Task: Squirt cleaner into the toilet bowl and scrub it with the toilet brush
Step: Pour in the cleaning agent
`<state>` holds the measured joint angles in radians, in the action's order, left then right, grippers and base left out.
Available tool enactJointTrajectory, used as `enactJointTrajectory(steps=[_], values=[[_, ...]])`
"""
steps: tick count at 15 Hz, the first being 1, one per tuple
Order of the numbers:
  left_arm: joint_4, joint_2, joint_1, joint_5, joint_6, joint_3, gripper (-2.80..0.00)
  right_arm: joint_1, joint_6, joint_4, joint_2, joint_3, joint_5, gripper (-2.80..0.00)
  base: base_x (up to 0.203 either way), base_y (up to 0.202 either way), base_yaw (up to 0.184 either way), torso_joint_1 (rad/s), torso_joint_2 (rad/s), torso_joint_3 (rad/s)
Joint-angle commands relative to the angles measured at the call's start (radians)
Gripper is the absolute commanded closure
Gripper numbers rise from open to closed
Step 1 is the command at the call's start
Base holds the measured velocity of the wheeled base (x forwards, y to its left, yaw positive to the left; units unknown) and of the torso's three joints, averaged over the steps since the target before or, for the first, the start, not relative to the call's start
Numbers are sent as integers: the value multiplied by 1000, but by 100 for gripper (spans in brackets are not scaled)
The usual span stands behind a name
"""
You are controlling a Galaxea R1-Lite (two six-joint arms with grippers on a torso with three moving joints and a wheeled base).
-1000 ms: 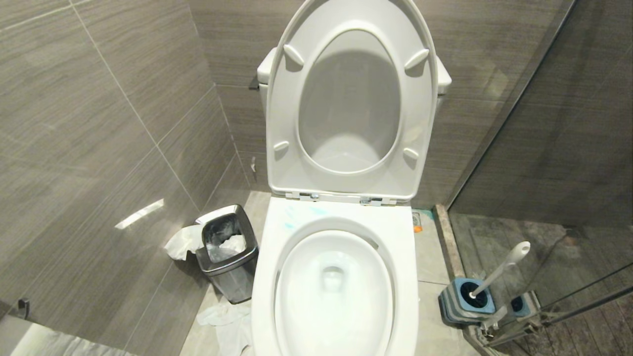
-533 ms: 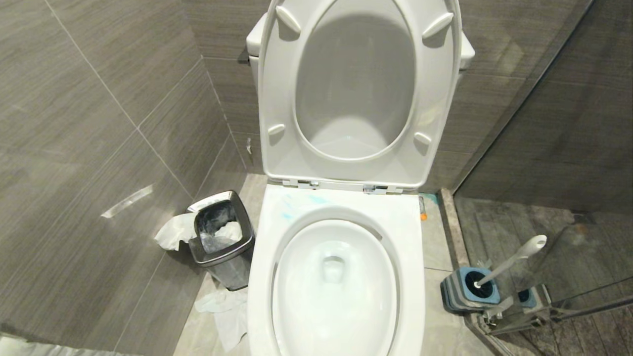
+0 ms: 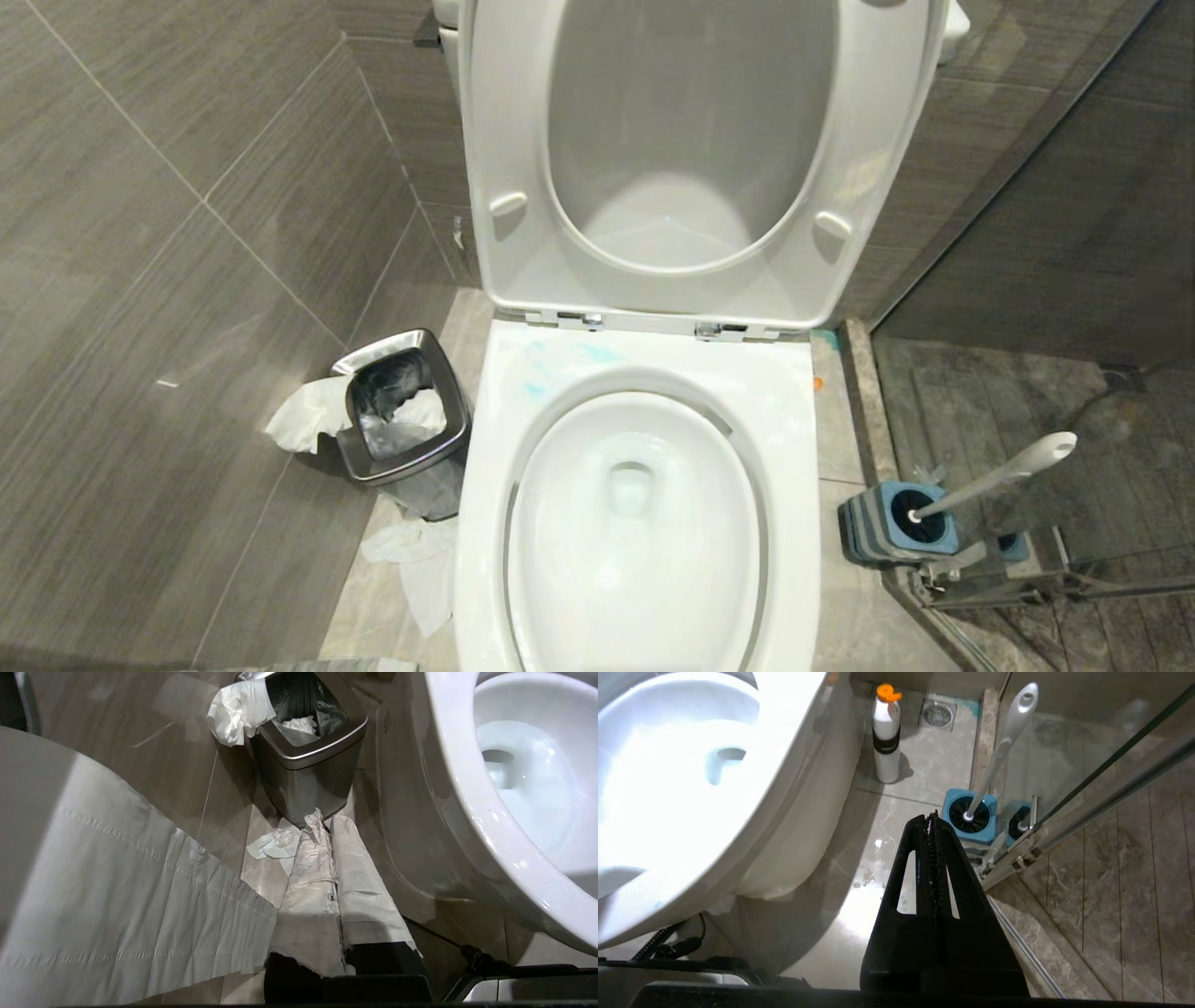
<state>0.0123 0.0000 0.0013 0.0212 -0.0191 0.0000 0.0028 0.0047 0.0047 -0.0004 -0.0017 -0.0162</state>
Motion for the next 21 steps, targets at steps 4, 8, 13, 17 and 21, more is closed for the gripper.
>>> enactJointTrajectory(steps=[4,8,13,17,21], values=[[1,2,0,0,1,2,0,0,0,0,0,0,1,0,0,0,0,6,2,-196],[0,2,0,0,1,2,0,0,0,0,0,2,-1,0,0,0,0,0,4,-197],[0,2,0,0,1,2,0,0,0,0,0,0,0,0,0,0,0,1,3,-200],[0,1,0,0,1,2,0,0,0,0,0,0,1,0,0,0,0,3,3,-120],[0,2,0,0,1,2,0,0,0,0,0,0,0,0,0,0,0,2,-2,-23]])
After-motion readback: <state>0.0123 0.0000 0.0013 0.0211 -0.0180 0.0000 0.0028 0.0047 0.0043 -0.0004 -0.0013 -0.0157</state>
